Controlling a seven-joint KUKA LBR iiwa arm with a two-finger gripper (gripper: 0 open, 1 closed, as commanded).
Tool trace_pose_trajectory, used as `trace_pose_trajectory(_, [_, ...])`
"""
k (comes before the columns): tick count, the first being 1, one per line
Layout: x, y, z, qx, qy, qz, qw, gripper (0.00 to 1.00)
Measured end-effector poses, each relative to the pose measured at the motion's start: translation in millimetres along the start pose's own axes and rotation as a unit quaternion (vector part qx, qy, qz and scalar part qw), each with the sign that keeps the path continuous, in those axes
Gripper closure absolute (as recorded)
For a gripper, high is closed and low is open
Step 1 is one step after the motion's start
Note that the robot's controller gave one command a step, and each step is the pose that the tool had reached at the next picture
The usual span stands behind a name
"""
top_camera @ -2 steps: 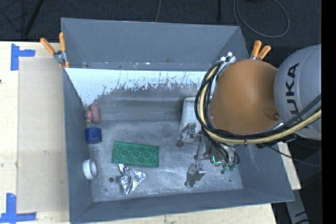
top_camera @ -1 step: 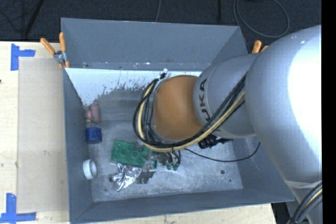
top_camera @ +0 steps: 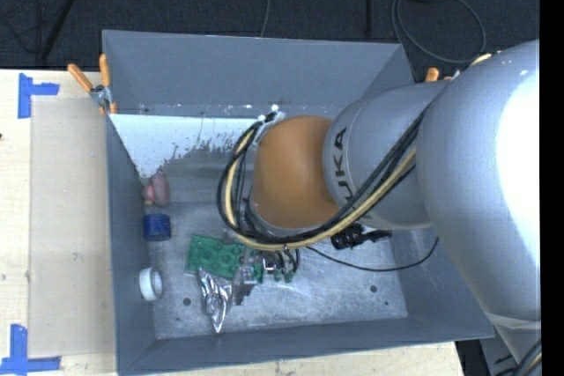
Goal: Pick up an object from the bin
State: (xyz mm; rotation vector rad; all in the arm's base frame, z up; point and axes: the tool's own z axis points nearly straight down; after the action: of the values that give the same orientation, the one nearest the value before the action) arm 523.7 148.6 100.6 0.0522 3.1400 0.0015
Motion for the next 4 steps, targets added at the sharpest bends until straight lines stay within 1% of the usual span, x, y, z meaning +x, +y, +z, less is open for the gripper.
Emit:
trace_pose_trajectory(1, [-21.8, -18, -3, 0.001, 0.0007, 0.045, 0.9990, 0.00])
trace_pose_trajectory(2, [-12.9, -14, 28, 0.001, 0.0003, 0.094, 0.9956, 0.00])
trace_pose_trajectory(3, [-13.2, -14, 27, 0.001, 0.0013, 0.094, 0.9956, 0.00])
trace_pose_trajectory(4, [-14.1, -14, 25, 0.000, 0.0004, 0.095, 0.9955, 1.00])
